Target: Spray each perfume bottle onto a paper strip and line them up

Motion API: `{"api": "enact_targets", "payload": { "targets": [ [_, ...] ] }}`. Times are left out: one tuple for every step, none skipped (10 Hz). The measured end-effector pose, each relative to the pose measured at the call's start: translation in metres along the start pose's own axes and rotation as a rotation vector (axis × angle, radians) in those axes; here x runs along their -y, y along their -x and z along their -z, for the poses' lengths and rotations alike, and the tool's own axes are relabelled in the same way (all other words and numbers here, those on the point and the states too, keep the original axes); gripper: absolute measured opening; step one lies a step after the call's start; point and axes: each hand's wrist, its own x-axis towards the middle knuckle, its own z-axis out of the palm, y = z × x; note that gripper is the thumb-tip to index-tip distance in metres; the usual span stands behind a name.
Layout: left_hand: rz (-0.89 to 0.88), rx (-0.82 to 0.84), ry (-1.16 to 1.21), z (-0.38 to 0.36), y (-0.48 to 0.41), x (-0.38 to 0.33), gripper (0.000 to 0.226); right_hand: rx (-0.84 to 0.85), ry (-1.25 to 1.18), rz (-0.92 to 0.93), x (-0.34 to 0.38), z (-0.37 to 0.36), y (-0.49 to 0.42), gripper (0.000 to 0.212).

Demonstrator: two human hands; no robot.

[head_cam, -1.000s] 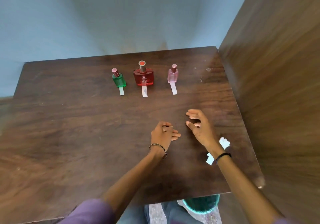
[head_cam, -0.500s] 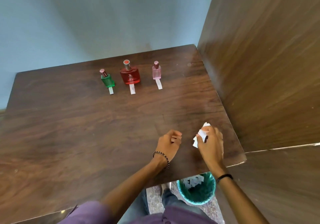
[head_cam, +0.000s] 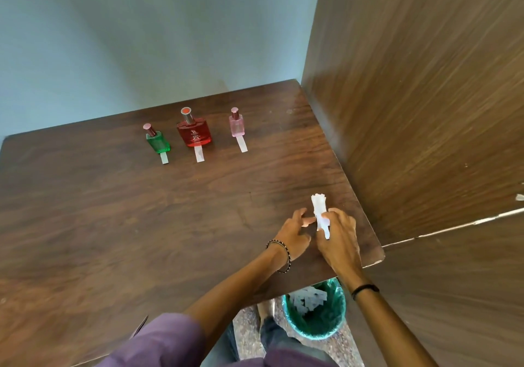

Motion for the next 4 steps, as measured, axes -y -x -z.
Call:
{"api": "enact_targets", "payload": {
  "targets": [
    [-0.007, 0.012, -0.014, -0.001, -0.004, -0.003, 0.065, 0.002, 0.025, 0.036, -0.006, 0.001, -0.002, 0.023],
    [0.018, -0.036, 0.027, 0.002, -0.001, 0.000, 0.053, -0.029, 0.004, 0.102, -0.004, 0.005, -0.002, 0.021],
    [-0.015, -0.244, -0.145, 0.016, 0.004, 0.003, 0.036, -0.075, -0.049, 0.189, 0.006, 0.006, -0.005, 0.015],
    [-0.057, -0.442, -0.183, 0.037, 0.012, 0.000, 0.028, -0.051, -0.124, 0.231, 0.026, 0.004, -0.012, 0.020]
  ]
}}
